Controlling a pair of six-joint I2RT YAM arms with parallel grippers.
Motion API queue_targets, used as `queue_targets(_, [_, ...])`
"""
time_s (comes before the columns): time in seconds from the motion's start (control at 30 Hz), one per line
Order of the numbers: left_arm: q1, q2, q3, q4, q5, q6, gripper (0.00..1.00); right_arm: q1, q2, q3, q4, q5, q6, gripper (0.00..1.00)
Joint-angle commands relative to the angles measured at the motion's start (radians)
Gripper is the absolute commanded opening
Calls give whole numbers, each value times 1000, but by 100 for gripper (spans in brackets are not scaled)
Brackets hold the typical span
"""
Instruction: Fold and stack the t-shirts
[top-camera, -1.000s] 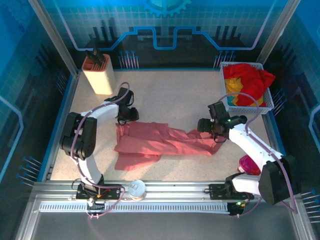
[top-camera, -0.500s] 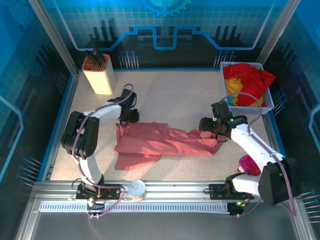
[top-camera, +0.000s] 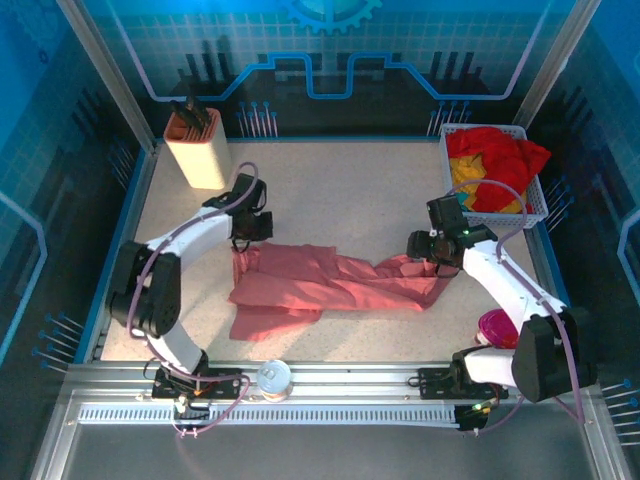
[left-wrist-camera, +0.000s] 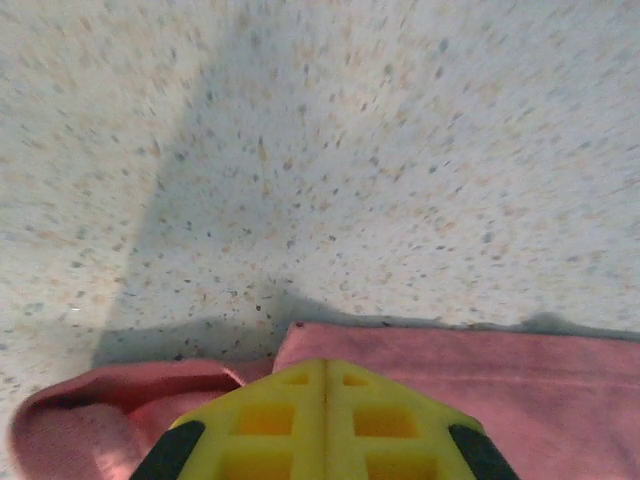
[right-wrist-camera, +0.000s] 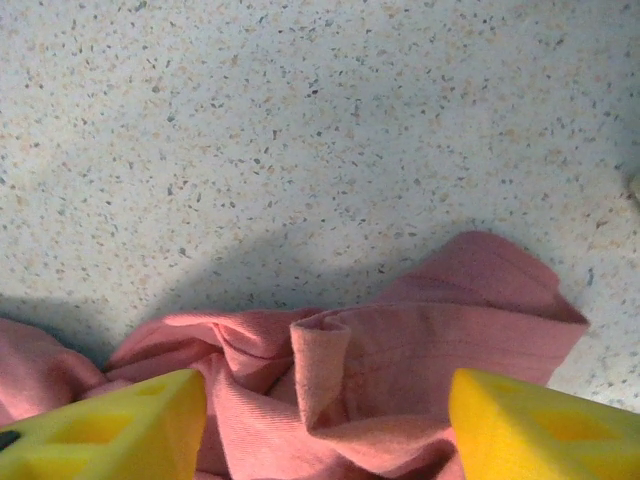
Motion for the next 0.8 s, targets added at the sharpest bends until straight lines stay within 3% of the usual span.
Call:
queue_targets(0.0, [-5, -97, -14, -62, -29, 23, 0, -31, 12, 10, 12, -3, -6, 58])
queue_targets(0.1, [-5, -149, -27, -86, -33, 22, 0, -54, 33, 9, 33, -31, -4, 50])
queue_targets(0.23, [-3, -176, -62, -69, -40, 28, 0, -66, 75, 24, 45, -69, -7, 48])
queue_targets(0.33, [0, -133, -49, -56, -28, 44, 19, -67, 98, 28, 53, -91, -14, 50])
queue_targets(0.47, [18, -17, -16, -8, 44, 56, 37, -66, 117, 26, 57, -98, -17, 49])
queue_targets(0.77, [49, 227, 89, 5, 106, 94, 35, -71, 115, 20, 57, -94, -21, 46])
